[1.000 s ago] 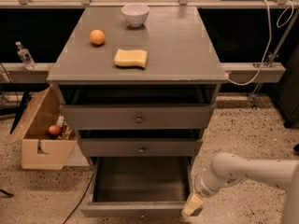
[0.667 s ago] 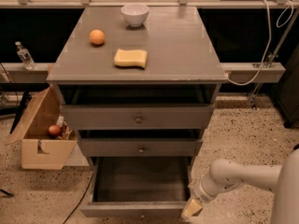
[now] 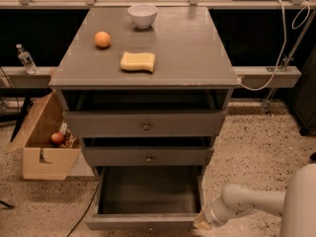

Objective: Close bottom drawer

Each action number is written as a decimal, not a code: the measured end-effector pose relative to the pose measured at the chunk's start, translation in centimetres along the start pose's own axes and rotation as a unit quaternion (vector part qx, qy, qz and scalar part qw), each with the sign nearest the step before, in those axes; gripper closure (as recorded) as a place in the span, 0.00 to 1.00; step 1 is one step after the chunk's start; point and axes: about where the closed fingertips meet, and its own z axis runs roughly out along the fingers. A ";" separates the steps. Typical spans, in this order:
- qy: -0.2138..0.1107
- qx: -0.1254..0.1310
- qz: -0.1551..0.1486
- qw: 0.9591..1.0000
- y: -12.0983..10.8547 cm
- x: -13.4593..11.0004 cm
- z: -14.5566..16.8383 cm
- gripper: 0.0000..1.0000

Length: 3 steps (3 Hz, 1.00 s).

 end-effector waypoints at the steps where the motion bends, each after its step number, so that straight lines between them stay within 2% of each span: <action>1: -0.007 0.010 0.003 1.000 0.3 1.9 2.1 0.89; 2: -0.006 0.018 0.009 1.000 0.5 3.4 4.5 1.00; 3: -0.003 0.029 0.006 1.000 0.6 4.0 7.0 1.00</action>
Offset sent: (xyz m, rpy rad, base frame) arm -0.0260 -0.0080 -0.0849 -0.0189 -0.0416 -0.0599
